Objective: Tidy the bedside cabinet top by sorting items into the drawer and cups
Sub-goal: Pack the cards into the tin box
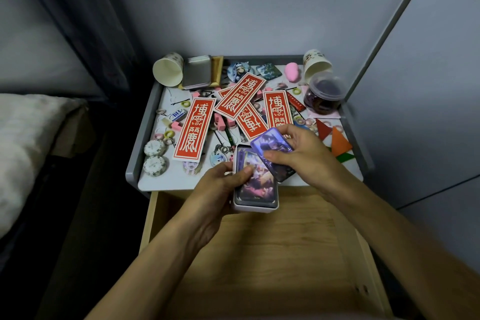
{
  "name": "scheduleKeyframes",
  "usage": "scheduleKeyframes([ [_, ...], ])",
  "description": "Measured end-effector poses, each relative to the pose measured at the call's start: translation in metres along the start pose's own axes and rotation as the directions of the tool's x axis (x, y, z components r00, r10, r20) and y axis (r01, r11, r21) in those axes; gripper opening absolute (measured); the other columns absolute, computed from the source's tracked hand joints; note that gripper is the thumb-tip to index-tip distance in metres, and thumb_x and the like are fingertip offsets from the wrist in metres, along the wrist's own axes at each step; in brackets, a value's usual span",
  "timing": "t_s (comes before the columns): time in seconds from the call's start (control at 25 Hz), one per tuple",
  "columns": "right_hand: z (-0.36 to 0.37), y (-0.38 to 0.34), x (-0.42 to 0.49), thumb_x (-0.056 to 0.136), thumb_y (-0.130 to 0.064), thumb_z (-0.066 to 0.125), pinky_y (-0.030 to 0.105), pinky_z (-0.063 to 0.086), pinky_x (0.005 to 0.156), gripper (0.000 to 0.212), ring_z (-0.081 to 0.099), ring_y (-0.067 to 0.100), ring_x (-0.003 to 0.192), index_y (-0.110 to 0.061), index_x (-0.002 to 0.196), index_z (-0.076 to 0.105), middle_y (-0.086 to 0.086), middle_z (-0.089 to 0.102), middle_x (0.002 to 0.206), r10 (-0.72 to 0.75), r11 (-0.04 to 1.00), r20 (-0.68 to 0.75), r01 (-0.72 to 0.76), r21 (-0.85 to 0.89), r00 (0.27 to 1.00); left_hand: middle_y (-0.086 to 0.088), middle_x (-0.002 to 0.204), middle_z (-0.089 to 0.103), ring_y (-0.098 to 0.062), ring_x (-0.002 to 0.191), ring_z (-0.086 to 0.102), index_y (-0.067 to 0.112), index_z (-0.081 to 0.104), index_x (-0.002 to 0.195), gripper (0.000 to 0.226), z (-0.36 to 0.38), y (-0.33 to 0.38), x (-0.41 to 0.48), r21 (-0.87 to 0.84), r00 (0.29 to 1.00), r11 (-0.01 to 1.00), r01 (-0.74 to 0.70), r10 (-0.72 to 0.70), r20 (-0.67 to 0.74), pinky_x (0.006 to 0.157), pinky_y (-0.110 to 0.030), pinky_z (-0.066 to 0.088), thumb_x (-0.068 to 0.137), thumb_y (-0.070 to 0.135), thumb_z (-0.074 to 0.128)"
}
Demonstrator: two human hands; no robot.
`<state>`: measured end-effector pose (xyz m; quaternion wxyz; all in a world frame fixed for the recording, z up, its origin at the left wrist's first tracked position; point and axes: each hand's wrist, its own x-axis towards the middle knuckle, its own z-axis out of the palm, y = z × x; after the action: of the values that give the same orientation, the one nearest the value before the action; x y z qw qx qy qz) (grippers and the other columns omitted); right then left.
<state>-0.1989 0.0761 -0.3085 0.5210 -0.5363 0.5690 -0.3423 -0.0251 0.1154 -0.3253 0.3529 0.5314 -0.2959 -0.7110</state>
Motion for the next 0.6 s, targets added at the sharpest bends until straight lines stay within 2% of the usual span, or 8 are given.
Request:
scheduleKeyframes([
  [0.16,0.003,0.004,0.0,0.083,-0.004,0.072,0.041,0.059,0.071,0.028,0.072,0.024,0.087,-0.015,0.106,0.06,0.007,0.074,0.096,-0.023,1.0,-0.03,0.022,-0.021,0.999,-0.015,0.105,0.073,-0.027,0.087,0.07,0.003,0.06,0.119,0.037,-0.001,-0.001,0.0,-0.022,1.0,1.0,0.016,-0.015,0.011,0.088,-0.052,0.053,0.088,0.022,0.067],
  [0.24,0.006,0.006,-0.001,0.084,-0.008,0.072,0.04,0.059,0.072,0.027,0.071,0.02,0.087,-0.018,0.106,0.059,0.004,0.073,0.096,-0.041,0.997,-0.052,0.037,-0.065,0.998,-0.012,0.1,0.074,-0.026,0.085,0.07,0.006,0.062,0.111,0.028,-0.001,-0.002,-0.001,-0.03,1.0,1.0,-0.001,0.001,0.011,0.088,-0.052,0.053,0.088,0.021,0.067],
  [0.28,0.007,0.007,-0.003,0.085,-0.011,0.071,0.035,0.059,0.072,0.026,0.07,0.015,0.086,-0.02,0.106,0.058,0.001,0.072,0.096,-0.062,0.992,-0.066,0.054,-0.111,0.996,-0.012,0.097,0.074,-0.026,0.084,0.07,0.007,0.062,0.106,0.023,-0.002,-0.002,-0.001,-0.035,1.0,0.999,-0.014,0.014,0.005,0.087,-0.051,0.053,0.088,0.021,0.067],
  [0.36,0.01,0.005,-0.006,0.089,-0.016,0.067,0.014,0.05,0.067,0.024,0.064,0.007,0.087,-0.023,0.109,0.056,-0.004,0.068,0.1,-0.133,0.958,-0.105,0.101,-0.267,0.986,-0.015,0.098,0.073,-0.027,0.083,0.07,0.008,0.063,0.104,0.019,-0.001,-0.002,-0.001,-0.048,0.999,0.998,-0.033,0.032,-0.016,0.086,-0.051,0.054,0.088,0.019,0.067],
  [0.44,0.011,0.002,-0.007,0.096,-0.017,0.057,0.009,0.043,0.06,0.022,0.061,0.006,0.092,-0.023,0.117,0.053,-0.003,0.063,0.109,-0.143,0.941,-0.123,0.097,-0.323,0.982,-0.015,0.1,0.073,-0.027,0.083,0.07,0.006,0.064,0.109,0.023,-0.002,-0.002,0.0,-0.057,0.998,0.997,-0.042,0.04,-0.04,0.082,-0.048,0.056,0.089,0.019,0.066],
  [0.52,0.011,-0.001,-0.01,0.098,-0.014,0.051,0.014,0.051,0.061,0.033,0.063,0.006,0.092,-0.024,0.129,0.048,-0.001,0.063,0.113,-0.074,0.976,-0.091,0.053,-0.212,0.993,-0.013,0.098,0.074,-0.026,0.081,0.071,0.005,0.063,0.11,0.024,-0.002,-0.001,0.001,-0.062,0.997,0.997,-0.05,0.047,-0.056,0.08,-0.047,0.057,0.091,0.02,0.064],
  [0.6,0.012,-0.002,-0.012,0.096,-0.009,0.055,0.029,0.059,0.071,0.052,0.067,0.011,0.093,-0.03,0.141,0.038,0.0,0.065,0.108,-0.051,0.985,-0.041,0.044,-0.165,0.998,-0.012,0.098,0.075,-0.026,0.082,0.072,0.006,0.063,0.11,0.023,-0.002,-0.001,0.0,-0.067,0.997,0.996,-0.052,0.048,-0.059,0.082,-0.049,0.056,0.093,0.02,0.062],
])
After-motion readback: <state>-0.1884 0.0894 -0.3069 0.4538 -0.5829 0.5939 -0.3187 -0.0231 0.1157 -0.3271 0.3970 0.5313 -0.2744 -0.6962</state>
